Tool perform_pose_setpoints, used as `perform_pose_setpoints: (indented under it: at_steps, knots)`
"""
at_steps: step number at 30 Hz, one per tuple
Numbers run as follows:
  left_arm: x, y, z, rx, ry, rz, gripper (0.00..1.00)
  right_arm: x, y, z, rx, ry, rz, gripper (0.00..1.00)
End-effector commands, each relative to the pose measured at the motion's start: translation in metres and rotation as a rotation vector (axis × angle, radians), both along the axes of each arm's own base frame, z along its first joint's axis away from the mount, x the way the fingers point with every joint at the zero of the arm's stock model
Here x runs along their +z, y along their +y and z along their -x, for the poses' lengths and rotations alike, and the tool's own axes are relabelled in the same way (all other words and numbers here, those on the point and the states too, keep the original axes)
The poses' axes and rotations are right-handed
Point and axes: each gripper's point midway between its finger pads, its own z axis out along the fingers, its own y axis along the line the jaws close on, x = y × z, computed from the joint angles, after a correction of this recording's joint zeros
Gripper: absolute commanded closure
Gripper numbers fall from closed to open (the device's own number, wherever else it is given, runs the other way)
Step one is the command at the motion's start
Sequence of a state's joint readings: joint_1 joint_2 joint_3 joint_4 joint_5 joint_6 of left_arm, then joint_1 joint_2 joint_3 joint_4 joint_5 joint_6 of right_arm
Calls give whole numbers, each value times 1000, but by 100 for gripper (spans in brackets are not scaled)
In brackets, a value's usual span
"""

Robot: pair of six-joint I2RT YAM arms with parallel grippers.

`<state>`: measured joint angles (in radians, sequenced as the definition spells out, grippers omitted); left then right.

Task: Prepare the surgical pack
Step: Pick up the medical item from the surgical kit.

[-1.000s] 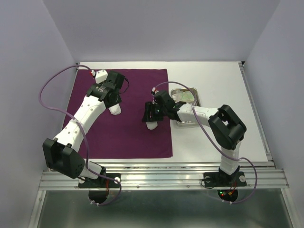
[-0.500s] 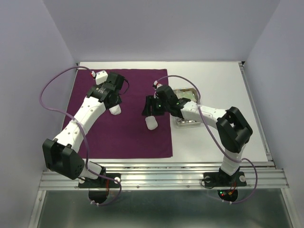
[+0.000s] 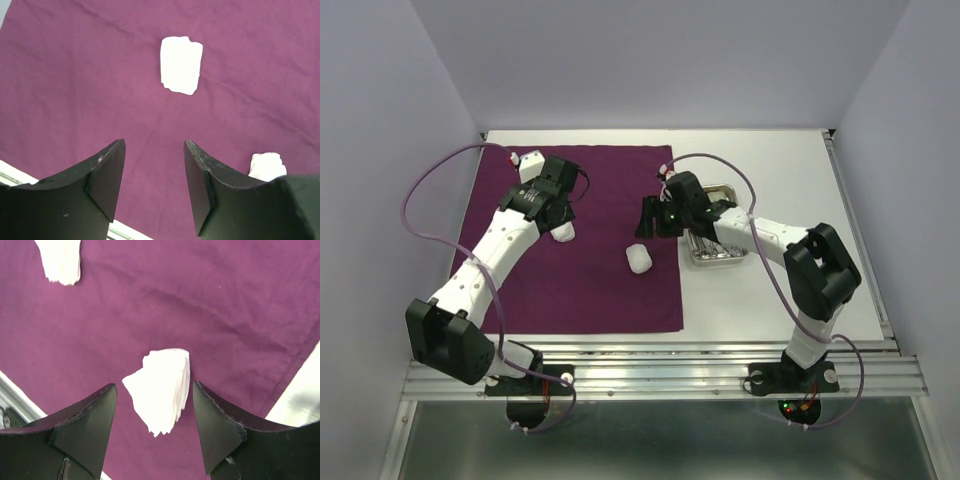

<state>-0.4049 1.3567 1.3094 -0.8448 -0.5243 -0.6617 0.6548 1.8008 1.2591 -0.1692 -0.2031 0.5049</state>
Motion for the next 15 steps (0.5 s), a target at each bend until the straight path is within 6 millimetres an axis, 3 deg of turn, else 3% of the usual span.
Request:
perform_pose_setpoints:
  at_steps: [1,15]
  knots:
    - [12,16,2,26,-38,-21,39,-13,2,10,92,35,-6,32]
    - [19,40,4,56,-58,-22,39,-52,9,25,205,163,-47,32]
